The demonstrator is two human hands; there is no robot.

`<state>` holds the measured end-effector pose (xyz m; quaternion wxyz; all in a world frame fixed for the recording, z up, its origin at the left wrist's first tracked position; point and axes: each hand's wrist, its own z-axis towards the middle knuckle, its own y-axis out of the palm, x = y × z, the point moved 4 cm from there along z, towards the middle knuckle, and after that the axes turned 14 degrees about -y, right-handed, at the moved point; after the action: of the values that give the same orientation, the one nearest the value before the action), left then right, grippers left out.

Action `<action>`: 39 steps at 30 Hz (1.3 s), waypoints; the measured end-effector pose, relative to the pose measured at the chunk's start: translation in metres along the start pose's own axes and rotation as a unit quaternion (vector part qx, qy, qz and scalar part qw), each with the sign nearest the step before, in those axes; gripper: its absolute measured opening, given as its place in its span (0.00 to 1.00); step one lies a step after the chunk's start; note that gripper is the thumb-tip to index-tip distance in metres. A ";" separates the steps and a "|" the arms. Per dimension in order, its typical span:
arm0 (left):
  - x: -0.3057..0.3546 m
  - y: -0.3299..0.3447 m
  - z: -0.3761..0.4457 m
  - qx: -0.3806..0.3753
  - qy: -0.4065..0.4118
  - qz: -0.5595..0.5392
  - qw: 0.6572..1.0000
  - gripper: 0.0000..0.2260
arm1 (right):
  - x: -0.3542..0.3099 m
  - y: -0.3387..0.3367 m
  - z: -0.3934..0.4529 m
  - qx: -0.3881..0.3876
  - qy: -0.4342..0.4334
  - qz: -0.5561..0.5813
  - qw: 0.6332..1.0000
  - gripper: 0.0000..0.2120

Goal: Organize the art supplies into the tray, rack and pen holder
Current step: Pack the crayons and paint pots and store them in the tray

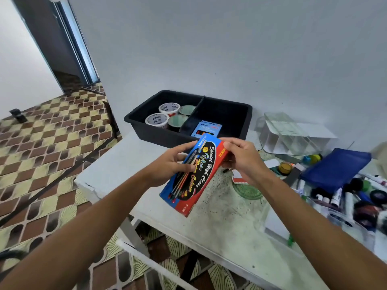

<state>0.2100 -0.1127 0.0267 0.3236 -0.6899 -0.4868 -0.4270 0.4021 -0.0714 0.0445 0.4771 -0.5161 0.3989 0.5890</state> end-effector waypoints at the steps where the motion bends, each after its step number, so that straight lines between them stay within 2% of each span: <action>1: 0.005 0.000 0.002 0.007 0.007 -0.037 0.999 0.32 | -0.006 0.000 0.004 0.008 -0.004 0.024 1.000 0.10; 3: 0.014 -0.001 0.007 0.031 0.017 -0.095 0.995 0.31 | -0.014 0.002 0.007 -0.006 0.009 0.057 0.998 0.13; 6: 0.031 -0.003 0.020 0.060 0.021 -0.136 0.989 0.29 | -0.014 0.008 0.008 -0.051 0.041 0.064 0.996 0.24; 9: 0.050 -0.010 0.034 0.067 0.017 -0.125 0.990 0.27 | -0.015 0.009 0.020 -0.024 0.036 0.077 0.996 0.30; 12: 0.067 -0.022 0.051 0.026 -0.011 -0.055 0.998 0.25 | -0.023 -0.001 0.046 0.013 0.032 0.071 0.997 0.27; 15: 0.083 -0.039 0.073 0.009 -0.025 -0.052 0.998 0.29 | -0.027 -0.009 0.072 0.020 0.043 0.040 0.998 0.23; 18: 0.099 -0.051 0.106 0.014 -0.031 -0.062 0.997 0.32 | -0.024 -0.017 0.102 0.039 0.041 -0.032 0.998 0.18; 20: 0.108 -0.056 0.133 0.015 -0.042 -0.049 0.998 0.34 | -0.022 -0.027 0.123 0.076 0.012 -0.149 0.986 0.14; 24: 0.111 -0.053 0.182 0.026 -0.077 0.010 0.997 0.34 | -0.009 -0.045 0.138 0.136 -0.044 -0.341 0.929 0.14; 27: 0.099 -0.045 0.212 0.029 -0.104 0.064 0.992 0.34 | 0.008 -0.048 0.128 0.101 -0.044 -0.457 0.883 0.15; 32: 0.079 -0.032 0.236 0.006 -0.148 0.112 0.983 0.35 | 0.032 -0.047 0.113 0.050 -0.032 -0.471 0.880 0.20; 36: 0.072 -0.029 0.246 -0.004 -0.162 0.141 0.977 0.38 | 0.039 -0.046 0.112 0.053 -0.037 -0.473 0.879 0.20; 39: 0.074 -0.030 0.246 0.008 -0.150 0.220 0.964 0.37 | 0.040 -0.045 0.111 0.058 -0.049 -0.480 0.874 0.20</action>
<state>0.2614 0.1380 -0.0100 0.3380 -0.8335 -0.3698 -0.2330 0.4206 0.0519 0.0227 0.7489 -0.5863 0.1121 0.2879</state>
